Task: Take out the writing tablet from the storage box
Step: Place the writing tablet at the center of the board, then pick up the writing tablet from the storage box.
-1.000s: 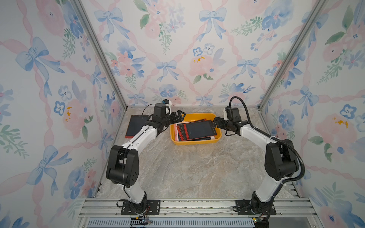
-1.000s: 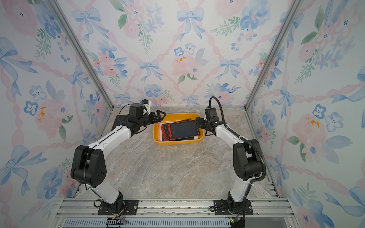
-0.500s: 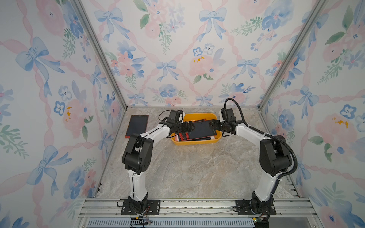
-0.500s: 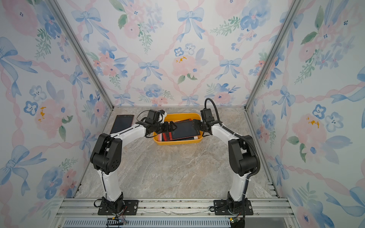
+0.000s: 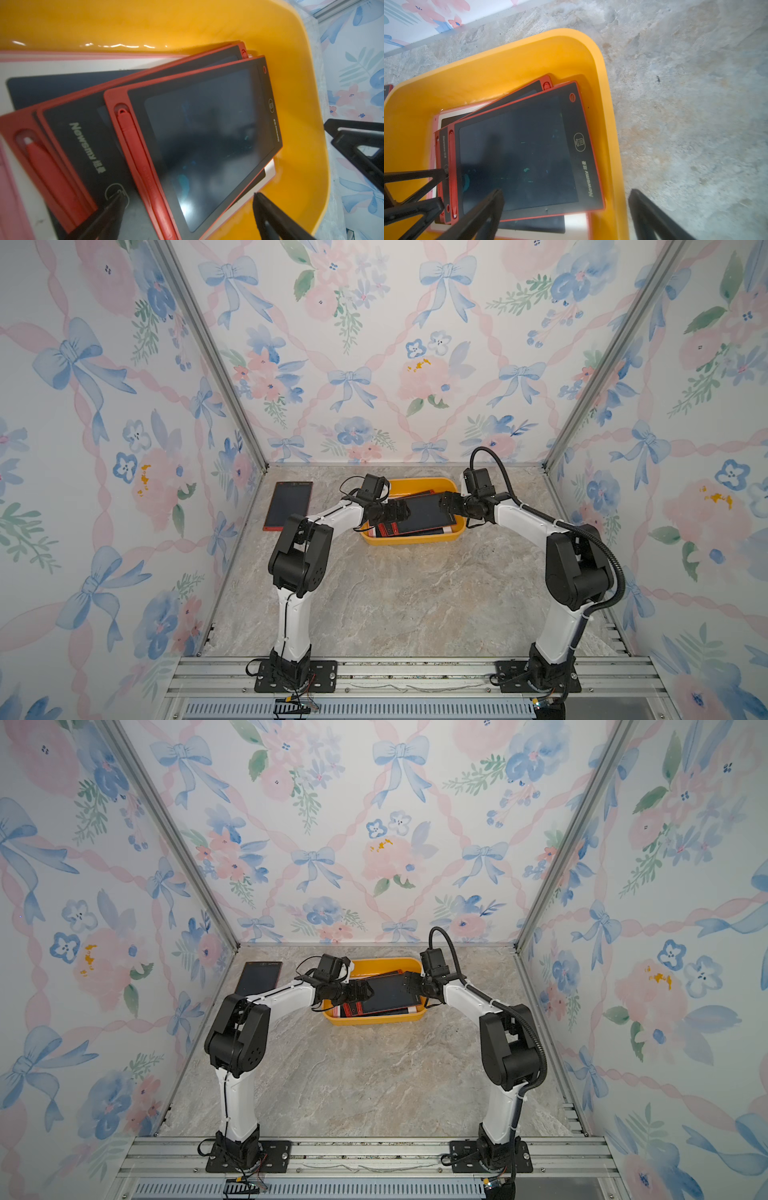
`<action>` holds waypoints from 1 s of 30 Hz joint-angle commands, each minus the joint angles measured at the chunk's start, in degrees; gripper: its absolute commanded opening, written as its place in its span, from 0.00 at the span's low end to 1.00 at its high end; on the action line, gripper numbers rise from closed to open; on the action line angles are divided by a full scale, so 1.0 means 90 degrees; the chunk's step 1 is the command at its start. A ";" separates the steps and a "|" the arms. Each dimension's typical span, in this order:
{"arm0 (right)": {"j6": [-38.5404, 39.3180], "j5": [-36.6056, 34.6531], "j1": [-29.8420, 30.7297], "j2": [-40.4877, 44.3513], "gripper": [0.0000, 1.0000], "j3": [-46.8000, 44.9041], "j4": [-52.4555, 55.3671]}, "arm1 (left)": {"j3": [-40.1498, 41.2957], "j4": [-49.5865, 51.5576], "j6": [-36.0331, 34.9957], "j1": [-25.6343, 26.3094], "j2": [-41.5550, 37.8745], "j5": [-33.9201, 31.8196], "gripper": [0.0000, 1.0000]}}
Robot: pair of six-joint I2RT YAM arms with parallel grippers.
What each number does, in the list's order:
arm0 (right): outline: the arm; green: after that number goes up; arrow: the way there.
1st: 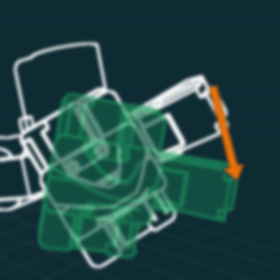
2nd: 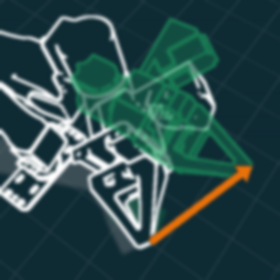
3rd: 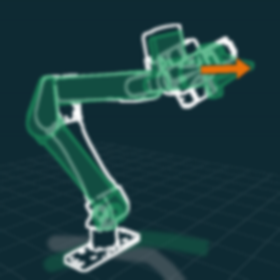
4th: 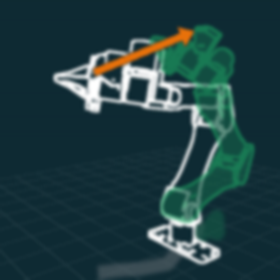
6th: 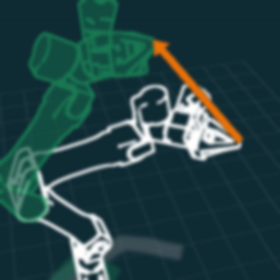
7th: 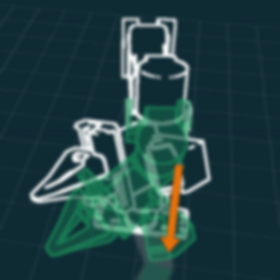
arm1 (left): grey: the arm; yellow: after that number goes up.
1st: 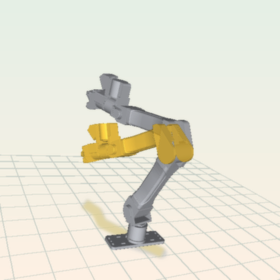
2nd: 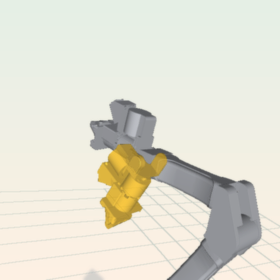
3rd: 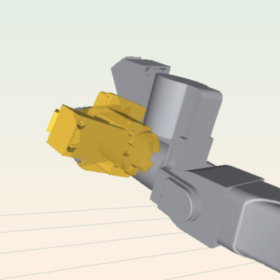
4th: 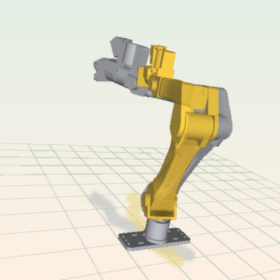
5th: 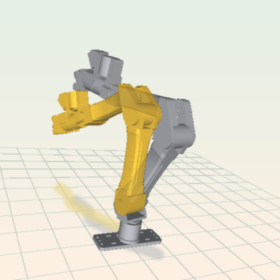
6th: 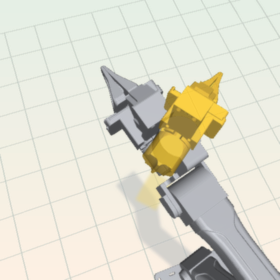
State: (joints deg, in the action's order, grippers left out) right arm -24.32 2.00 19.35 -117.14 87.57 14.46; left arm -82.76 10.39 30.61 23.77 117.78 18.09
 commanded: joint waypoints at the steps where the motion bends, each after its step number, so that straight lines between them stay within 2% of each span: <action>1: -0.0081 0.0107 0.0076 -0.0298 0.97 0.0195 0.0146 | -0.0197 0.0155 0.0021 0.0057 0.0296 0.0183 0.98; 10: -0.0091 0.0246 0.0088 -0.0315 0.97 0.0263 0.0093 | -0.0475 0.0158 0.0263 0.0058 0.0644 0.0592 0.98; 20: -0.0194 0.0355 0.0092 -0.0382 0.97 0.0223 -0.0019 | -0.0864 0.0041 0.0419 0.0120 0.0606 0.1475 0.94; 30: -0.0294 0.0452 0.0093 -0.0470 0.97 0.0240 -0.0072 | -0.0400 -0.0977 0.0985 0.0120 0.0291 0.2159 0.92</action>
State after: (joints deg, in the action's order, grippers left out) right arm -25.43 1.41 19.07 -118.91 88.47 14.41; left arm -87.70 8.27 36.47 22.94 122.19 27.53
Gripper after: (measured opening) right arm 0.969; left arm 0.918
